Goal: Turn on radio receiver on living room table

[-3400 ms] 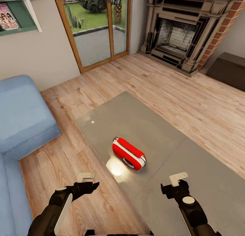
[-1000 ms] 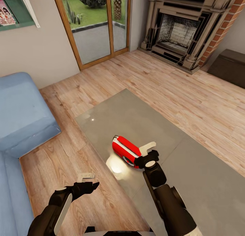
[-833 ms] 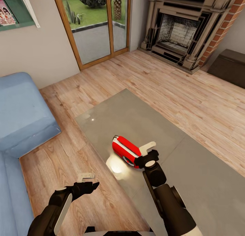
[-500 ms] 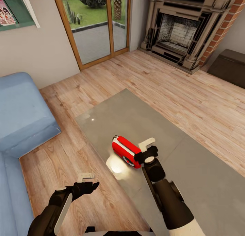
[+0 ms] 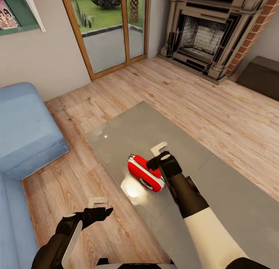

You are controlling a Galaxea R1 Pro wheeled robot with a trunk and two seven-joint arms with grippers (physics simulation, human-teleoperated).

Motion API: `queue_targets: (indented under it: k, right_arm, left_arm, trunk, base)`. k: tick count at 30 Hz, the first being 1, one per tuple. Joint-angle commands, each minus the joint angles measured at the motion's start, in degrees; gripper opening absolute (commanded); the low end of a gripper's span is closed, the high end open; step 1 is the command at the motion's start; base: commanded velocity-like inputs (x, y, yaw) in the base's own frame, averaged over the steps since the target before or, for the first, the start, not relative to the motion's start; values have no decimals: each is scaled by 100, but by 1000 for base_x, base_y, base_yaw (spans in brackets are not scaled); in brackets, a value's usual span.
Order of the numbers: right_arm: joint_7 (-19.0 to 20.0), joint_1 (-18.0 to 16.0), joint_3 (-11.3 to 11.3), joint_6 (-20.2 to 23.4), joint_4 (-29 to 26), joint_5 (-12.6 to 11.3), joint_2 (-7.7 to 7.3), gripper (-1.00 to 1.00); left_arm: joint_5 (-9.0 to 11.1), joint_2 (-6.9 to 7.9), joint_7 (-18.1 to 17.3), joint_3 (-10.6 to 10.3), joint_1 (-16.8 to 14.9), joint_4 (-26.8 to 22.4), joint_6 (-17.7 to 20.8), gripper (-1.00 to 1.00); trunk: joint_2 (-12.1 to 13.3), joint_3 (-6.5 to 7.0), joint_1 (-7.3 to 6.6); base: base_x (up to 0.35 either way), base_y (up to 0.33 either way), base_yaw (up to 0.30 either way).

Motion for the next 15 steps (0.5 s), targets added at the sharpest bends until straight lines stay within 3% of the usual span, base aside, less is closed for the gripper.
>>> queue_targets:
  k: [1,6,8,15]
  right_arm:
    - [32,-120,-4,-20,201,-5,0,100]
    - [147,-292,-11,-38,529,-14,0,100]
    - [377,-562,-130,-41,896,-57,0,100]
    - [691,-909,-324,-54,1412,-74,0,100]
  left_arm:
    - [0,-2,0,0,0,3,0,100]
    - [0,-2,0,0,-2,6,0,100]
    - [0,-4,0,0,-1,4,0,100]
    - [0,-4,0,0,-3,8,0,100]
  trunk:
    - [0,0,0]
    - [0,0,0]
    - [0,0,0]
    - [0,0,0]
  base:
    - [0,0,0]
    - [0,0,0]
    - [0,0,0]
    - [0,0,0]
